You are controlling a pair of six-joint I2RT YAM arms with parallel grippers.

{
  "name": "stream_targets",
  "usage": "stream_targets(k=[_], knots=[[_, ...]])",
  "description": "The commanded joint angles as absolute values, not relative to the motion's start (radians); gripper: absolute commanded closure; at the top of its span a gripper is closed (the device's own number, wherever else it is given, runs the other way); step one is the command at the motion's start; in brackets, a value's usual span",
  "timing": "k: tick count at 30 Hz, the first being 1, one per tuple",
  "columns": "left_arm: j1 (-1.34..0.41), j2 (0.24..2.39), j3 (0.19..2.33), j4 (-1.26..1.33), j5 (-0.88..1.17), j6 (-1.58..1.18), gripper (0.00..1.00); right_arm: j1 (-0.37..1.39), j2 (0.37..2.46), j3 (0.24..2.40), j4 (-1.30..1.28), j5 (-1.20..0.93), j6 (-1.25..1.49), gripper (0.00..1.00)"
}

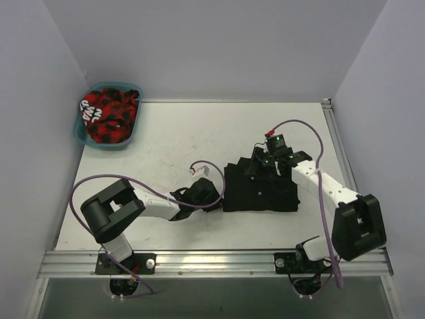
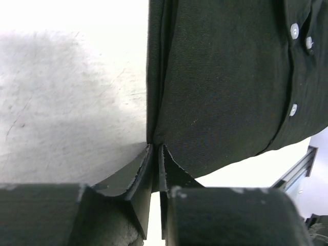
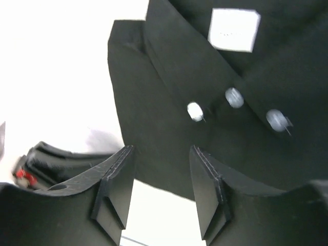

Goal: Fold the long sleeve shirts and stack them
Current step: Fold the shirt, then neatly place the folded shirt to the corner

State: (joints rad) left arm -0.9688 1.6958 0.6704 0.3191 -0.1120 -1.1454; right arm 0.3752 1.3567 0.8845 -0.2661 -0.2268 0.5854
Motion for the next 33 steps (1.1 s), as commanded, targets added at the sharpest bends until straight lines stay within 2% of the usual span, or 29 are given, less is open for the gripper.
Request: stream_targets(k=[1, 7, 12, 15, 18, 20, 22, 26, 30, 32, 33], knots=[[-0.988, 1.706, 0.595, 0.235, -0.161, -1.189, 0.84, 0.406, 1.472, 0.949, -0.16, -0.305, 0.592, 0.55], [-0.999, 1.661, 0.551, 0.239, -0.199, -1.216, 0.85, 0.486, 1.727, 1.081, -0.121, -0.282, 0.586, 0.56], [-0.999, 1.609, 0.499, 0.241, -0.218, -1.243, 0.85, 0.52, 1.85, 1.173, -0.153, -0.293, 0.557, 0.57], [-1.002, 1.579, 0.489, 0.241, -0.224, -1.238, 0.82, 0.52, 1.771, 1.18, -0.196, -0.281, 0.535, 0.56], [-1.0, 1.525, 0.509, 0.223, -0.244, -1.192, 0.78, 0.456, 1.581, 1.158, -0.236, -0.305, 0.552, 0.55], [-1.002, 1.459, 0.547, 0.152, -0.277, -1.11, 0.71, 0.413, 1.505, 1.118, -0.25, -0.327, 0.569, 0.55], [-1.0, 1.389, 0.636, 0.082, -0.304, -1.04, 0.57, 0.341, 1.402, 1.066, -0.27, -0.328, 0.578, 0.53], [-0.979, 1.347, 0.811, -0.083, -0.325, -0.878, 0.47, 0.186, 1.298, 0.952, -0.285, -0.35, 0.592, 0.53], [-0.907, 1.445, 0.968, -0.052, -0.207, -0.81, 0.5, 0.057, 1.296, 0.861, -0.238, -0.448, 0.606, 0.56], [-0.878, 1.554, 1.061, -0.028, -0.158, -0.798, 0.55, 0.017, 1.299, 0.807, -0.198, -0.462, 0.63, 0.58], [-0.868, 1.59, 1.087, -0.02, -0.146, -0.798, 0.61, 0.006, 1.311, 0.795, -0.164, -0.466, 0.637, 0.6]])
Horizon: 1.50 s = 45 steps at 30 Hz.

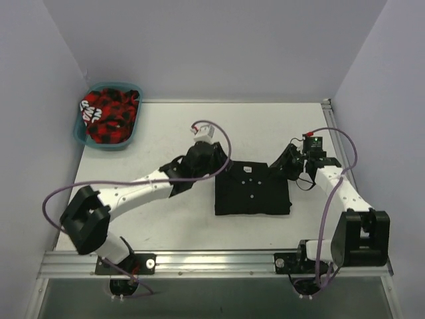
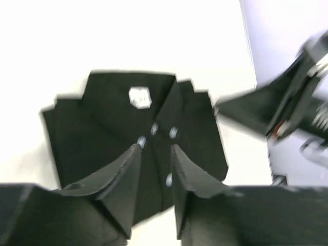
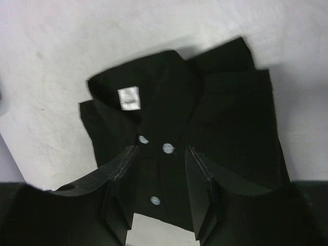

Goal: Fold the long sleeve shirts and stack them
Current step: Neatly place the folded shirt to the corner

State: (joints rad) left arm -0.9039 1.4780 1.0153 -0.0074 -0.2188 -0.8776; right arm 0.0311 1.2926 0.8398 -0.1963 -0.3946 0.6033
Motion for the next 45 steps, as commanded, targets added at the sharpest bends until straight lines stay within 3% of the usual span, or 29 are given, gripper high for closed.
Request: stream_targets(k=[1, 6, 10, 13, 16, 18, 21, 22, 23, 25, 27, 34, 39, 45], knots=[[-0.859, 1.662, 1.104, 0.024, -0.106, -0.802, 0.63, 0.003, 1.319, 0.779, -0.152, -0.475, 0.641, 0.61], [-0.796, 1.824, 1.091, 0.11, -0.055, -0.896, 0.71, -0.081, 1.42, 0.697, -0.054, -0.506, 0.667, 0.66], [-0.759, 1.9, 1.016, 0.187, -0.025, -0.954, 0.71, -0.092, 1.46, 0.687, -0.046, -0.497, 0.652, 0.74], [-0.753, 1.881, 1.006, 0.167, -0.028, -0.947, 0.71, -0.092, 1.416, 0.687, -0.08, -0.468, 0.649, 0.75], [-0.753, 1.792, 1.019, 0.112, -0.055, -0.904, 0.67, -0.092, 1.298, 0.683, -0.146, -0.419, 0.663, 0.74], [-0.752, 1.731, 1.038, 0.051, -0.078, -0.858, 0.56, -0.092, 1.182, 0.66, -0.193, -0.407, 0.698, 0.72], [-0.741, 1.576, 1.089, -0.107, -0.147, -0.773, 0.38, -0.077, 0.989, 0.577, -0.23, -0.405, 0.834, 0.6], [-0.736, 1.545, 1.104, -0.173, -0.172, -0.752, 0.34, -0.051, 0.938, 0.546, -0.239, -0.394, 0.874, 0.4], [-0.717, 1.517, 1.115, -0.205, -0.176, -0.712, 0.22, -0.031, 0.886, 0.498, -0.262, -0.381, 0.969, 0.3], [-0.686, 1.456, 1.135, -0.318, -0.178, -0.672, 0.16, 0.023, 0.735, 0.454, -0.305, -0.307, 1.064, 0.12], [-0.628, 1.399, 1.15, -0.385, -0.166, -0.621, 0.09, 0.113, 0.599, 0.39, -0.362, -0.252, 1.208, 0.06], [-0.41, 1.206, 1.048, -0.528, -0.172, -0.462, 0.03, 0.4, 0.39, 0.232, -0.394, -0.028, 1.557, 0.05], [-0.273, 1.095, 0.907, -0.512, -0.15, -0.417, 0.03, 0.7, 0.547, 0.221, -0.273, 0.21, 1.695, 0.05], [-0.213, 1.069, 0.874, -0.492, -0.124, -0.405, 0.03, 0.844, 0.762, 0.186, -0.016, 0.382, 1.825, 0.09]])
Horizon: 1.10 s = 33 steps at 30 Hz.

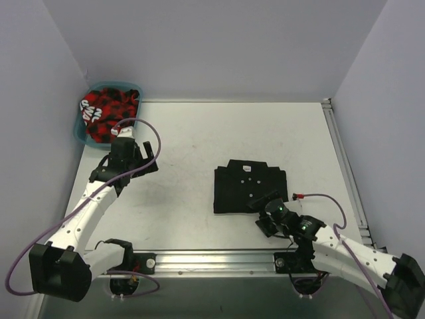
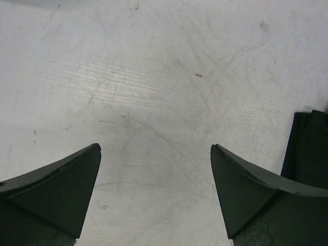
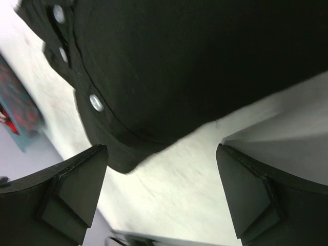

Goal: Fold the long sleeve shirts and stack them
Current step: Neatly place the folded shirt to the corner

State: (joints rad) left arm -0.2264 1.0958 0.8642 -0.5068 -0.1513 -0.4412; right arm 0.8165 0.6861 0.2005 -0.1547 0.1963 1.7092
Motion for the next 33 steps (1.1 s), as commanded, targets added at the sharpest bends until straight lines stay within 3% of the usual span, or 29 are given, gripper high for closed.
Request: stream_targets(k=[1, 5, 8, 13, 15, 21, 25, 29, 33], knots=[[-0.201, 1.071, 0.874, -0.492, -0.121, -0.405, 0.03, 0.845, 0.79, 0.183, 0.024, 0.387, 1.835, 0.09], [-0.163, 1.065, 0.864, -0.486, -0.086, -0.417, 0.03, 0.848, 0.911, 0.164, 0.156, 0.429, 1.874, 0.12], [-0.146, 1.062, 0.859, -0.479, -0.069, -0.422, 0.03, 0.845, 0.959, 0.155, 0.199, 0.463, 1.905, 0.22], [-0.133, 1.055, 0.854, -0.479, -0.061, -0.425, 0.04, 0.792, 1.012, 0.17, 0.227, 0.454, 1.908, 0.53], [-0.129, 1.054, 0.851, -0.477, -0.055, -0.425, 0.04, 0.694, 1.034, 0.176, 0.248, 0.393, 1.858, 0.63], [-0.118, 1.052, 0.848, -0.472, -0.045, -0.428, 0.04, 0.415, 1.178, 0.268, 0.353, 0.188, 1.689, 0.69], [-0.112, 1.054, 0.847, -0.469, -0.038, -0.428, 0.04, 0.128, 1.356, 0.373, 0.474, 0.013, 1.521, 0.69], [-0.104, 1.061, 0.848, -0.471, -0.026, -0.428, 0.05, -0.077, 1.628, 0.608, 0.454, -0.193, 1.343, 0.74], [-0.094, 1.066, 0.845, -0.466, -0.015, -0.428, 0.05, -0.202, 1.869, 1.002, 0.367, -0.359, 1.212, 0.78]])
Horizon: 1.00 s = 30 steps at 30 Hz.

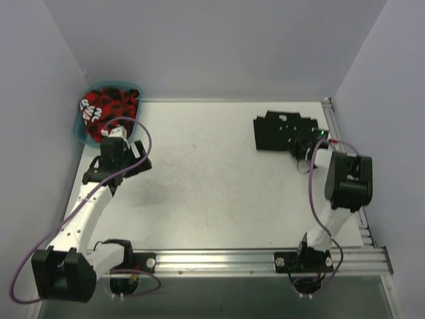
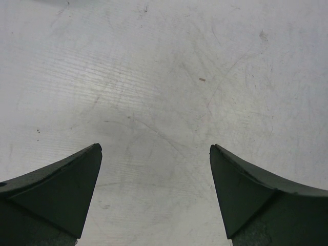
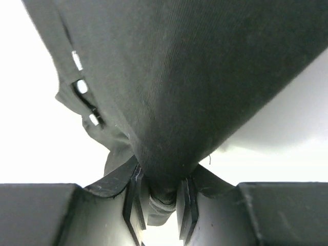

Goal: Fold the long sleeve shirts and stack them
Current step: Neatly place the folded shirt to the corner

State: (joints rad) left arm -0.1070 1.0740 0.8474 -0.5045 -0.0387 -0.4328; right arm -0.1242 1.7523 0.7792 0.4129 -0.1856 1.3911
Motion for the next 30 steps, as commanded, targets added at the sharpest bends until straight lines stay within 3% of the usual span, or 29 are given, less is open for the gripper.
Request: stream_targets(k=[1, 4, 13, 14, 16, 17, 20, 26, 30], knots=[[-0.091, 1.066, 0.847, -0.463, -0.012, -0.428, 0.05, -0.213, 1.941, 1.056, 0.307, -0.367, 1.191, 0.78], [-0.075, 1.071, 0.844, -0.457, 0.0, -0.428, 0.05, -0.238, 2.032, 1.278, 0.211, -0.365, 1.12, 0.76], [-0.032, 1.101, 0.844, -0.449, 0.049, -0.434, 0.05, -0.259, 2.261, 1.554, 0.181, -0.374, 1.195, 0.7], [-0.031, 1.101, 0.844, -0.449, 0.049, -0.434, 0.05, -0.259, 2.273, 1.572, 0.179, -0.376, 1.2, 0.67], [-0.029, 1.101, 0.844, -0.449, 0.052, -0.434, 0.05, -0.261, 2.275, 1.578, 0.17, -0.376, 1.193, 0.52], [-0.028, 1.101, 0.844, -0.448, 0.055, -0.434, 0.05, -0.261, 2.26, 1.563, 0.164, -0.376, 1.183, 0.37], [-0.025, 1.091, 0.842, -0.446, 0.069, -0.433, 0.05, -0.262, 2.182, 1.5, 0.16, -0.371, 1.151, 0.21], [-0.025, 1.039, 0.834, -0.431, 0.094, -0.42, 0.04, -0.267, 1.879, 1.286, 0.005, -0.319, 1.03, 0.03], [-0.026, 0.985, 0.864, -0.472, 0.109, -0.423, 0.03, -0.27, 1.623, 1.22, -0.263, -0.234, 0.885, 0.0]])
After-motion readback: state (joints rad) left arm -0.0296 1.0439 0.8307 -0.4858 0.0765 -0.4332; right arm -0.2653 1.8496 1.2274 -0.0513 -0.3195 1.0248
